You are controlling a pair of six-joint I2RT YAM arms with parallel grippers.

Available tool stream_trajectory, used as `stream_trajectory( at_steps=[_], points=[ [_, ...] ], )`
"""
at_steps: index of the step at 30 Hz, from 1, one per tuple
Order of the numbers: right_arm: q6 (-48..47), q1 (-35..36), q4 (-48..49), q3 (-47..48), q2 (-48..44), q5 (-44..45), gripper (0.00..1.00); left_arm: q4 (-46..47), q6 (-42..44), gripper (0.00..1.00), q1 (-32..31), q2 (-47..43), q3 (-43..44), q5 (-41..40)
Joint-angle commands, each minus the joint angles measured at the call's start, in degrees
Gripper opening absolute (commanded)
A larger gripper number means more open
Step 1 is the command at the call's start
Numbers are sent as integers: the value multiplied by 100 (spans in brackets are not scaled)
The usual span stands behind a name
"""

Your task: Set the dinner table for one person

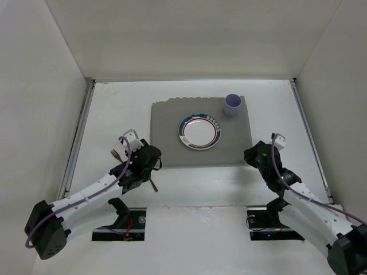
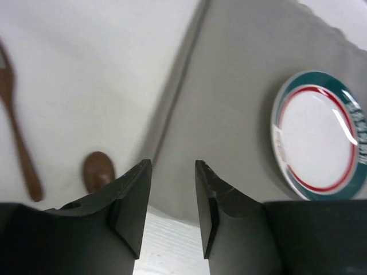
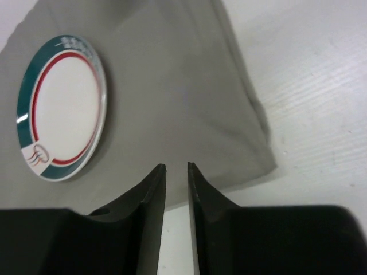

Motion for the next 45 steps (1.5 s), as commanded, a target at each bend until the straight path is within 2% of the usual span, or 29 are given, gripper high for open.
stream_trajectory(
  at_steps=[1, 3, 6, 10, 17, 22, 28, 36, 41, 45],
  points=[
    [-391, 384, 689, 437, 121, 610, 21, -1314, 102, 32, 211, 153, 429, -304],
    [-593, 516, 900, 613, 393, 557, 17, -1676, -21, 25, 212, 311, 491, -173],
    [-752, 614, 1374, 780, 868, 399, 19, -2203, -407, 18, 308, 583, 508, 134],
    [-787, 631, 1884, 1000, 1360, 31, 26, -2468, -838, 18, 195, 830, 500, 583],
    [-884, 763, 2289, 1308, 1958, -260, 30, -2565, -1639, 23, -324, 1278, 377, 672],
    [-858, 869, 2456, 1098, 2021, -296, 31, -2459, -1735, 21, -474, 1752, 482, 795],
    [-840, 869, 2597, 930, 1968, -322, 32, -2451, -2060, 20, -457, 1876, 316, 821],
    [-840, 948, 2720, 869, 2029, -348, 33, -2196, -2043, 19, -439, 2227, 227, 900],
    [-832, 957, 2746, 860, 2029, -375, 33, -2240, -2052, 9, -378, 2105, 131, 830],
    [-823, 957, 2782, 798, 2003, -419, 33, -2406, -1982, 2, -377, 1579, 52, 734]
  ],
)
